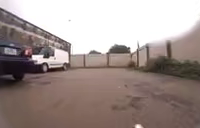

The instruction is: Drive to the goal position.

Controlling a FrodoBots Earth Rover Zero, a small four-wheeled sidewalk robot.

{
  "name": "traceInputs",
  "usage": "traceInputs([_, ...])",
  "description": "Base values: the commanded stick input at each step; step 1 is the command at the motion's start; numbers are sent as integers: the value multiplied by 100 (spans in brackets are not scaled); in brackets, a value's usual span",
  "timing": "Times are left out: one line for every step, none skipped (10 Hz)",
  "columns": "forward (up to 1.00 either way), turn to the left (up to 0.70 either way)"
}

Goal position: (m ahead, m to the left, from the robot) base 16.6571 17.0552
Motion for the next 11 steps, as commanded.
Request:
traceInputs([70, 4])
traceInputs([70, 4])
traceInputs([70, 4])
traceInputs([70, 4])
traceInputs([70, 4])
traceInputs([70, 4])
traceInputs([70, 4])
traceInputs([70, 4])
traceInputs([70, 4])
traceInputs([70, 4])
traceInputs([70, 4])
